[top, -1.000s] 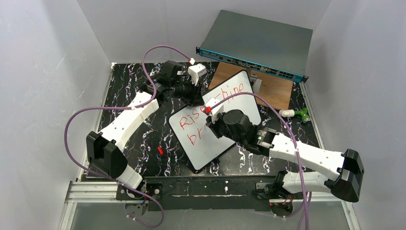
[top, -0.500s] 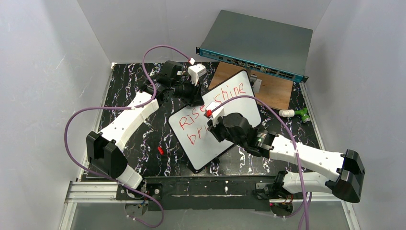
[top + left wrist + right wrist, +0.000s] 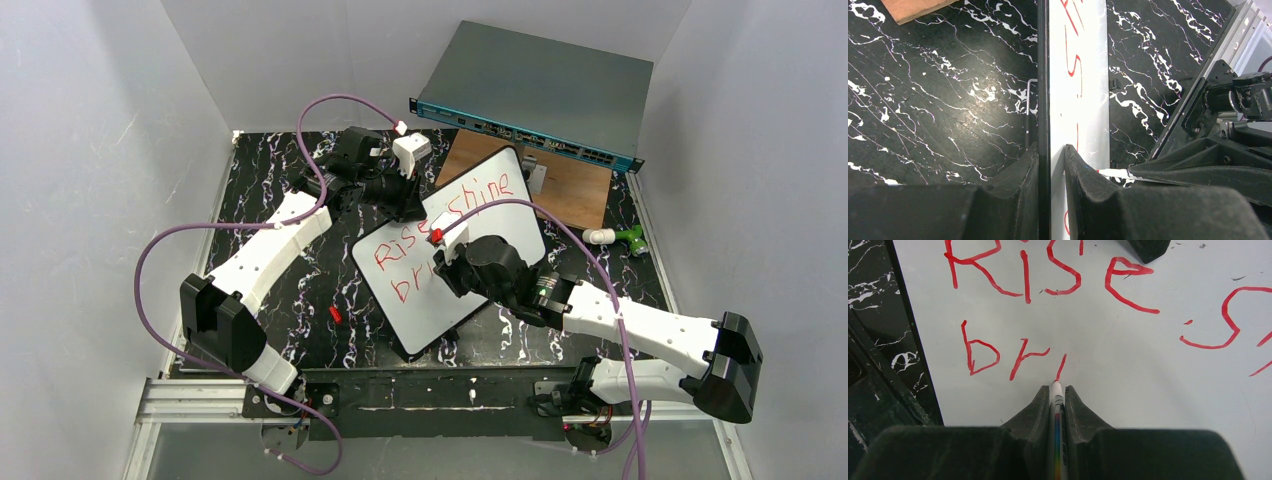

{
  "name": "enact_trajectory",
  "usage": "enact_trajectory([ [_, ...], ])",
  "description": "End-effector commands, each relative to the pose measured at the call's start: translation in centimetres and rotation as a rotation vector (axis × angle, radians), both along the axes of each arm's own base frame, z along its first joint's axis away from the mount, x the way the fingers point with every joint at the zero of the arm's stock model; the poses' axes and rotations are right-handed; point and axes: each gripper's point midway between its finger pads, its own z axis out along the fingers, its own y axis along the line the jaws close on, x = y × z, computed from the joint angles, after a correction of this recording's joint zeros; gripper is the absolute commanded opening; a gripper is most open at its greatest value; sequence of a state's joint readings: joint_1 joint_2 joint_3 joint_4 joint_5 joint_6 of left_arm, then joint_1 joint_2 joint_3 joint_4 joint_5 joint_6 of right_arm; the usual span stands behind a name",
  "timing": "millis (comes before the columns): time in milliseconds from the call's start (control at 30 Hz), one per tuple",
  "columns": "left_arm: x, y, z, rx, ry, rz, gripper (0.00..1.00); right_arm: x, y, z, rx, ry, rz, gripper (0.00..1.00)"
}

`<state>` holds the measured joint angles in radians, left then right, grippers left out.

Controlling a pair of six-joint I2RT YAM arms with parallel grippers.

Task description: Write a sentence on the whiteboard

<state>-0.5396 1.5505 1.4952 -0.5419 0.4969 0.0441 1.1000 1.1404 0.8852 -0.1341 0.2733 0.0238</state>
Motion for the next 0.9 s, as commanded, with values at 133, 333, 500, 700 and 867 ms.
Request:
enact_trajectory([
  [133,-0.4,-0.3,1.5,-0.002,-0.053,-0.044,0.00,-0.2,-0.1,1.5,0.039,-0.001,0.002,0.01],
  [333,-0.5,-0.2,1.5,0.001,-0.054,-0.043,0.00,-0.3,0.1,5.3,0.110,-0.030,0.008,0.01],
  [500,-0.5,-0.2,1.4,0.000,-0.054,-0.044,0.00,0.2,0.2,7.7,0.154,-0.064,-0.010,0.01],
  [700,-0.4,-0.3,1.5,-0.002,-0.052,-0.043,0.00,0.9,1.1,8.9,0.175,-0.097,-0.015,0.01],
  [867,-0.5,-0.2,1.7,-0.005,-0.057,-0.042,0.00,1.2,1.8,9.2,0.176,-0.094,-0.014,0.01],
])
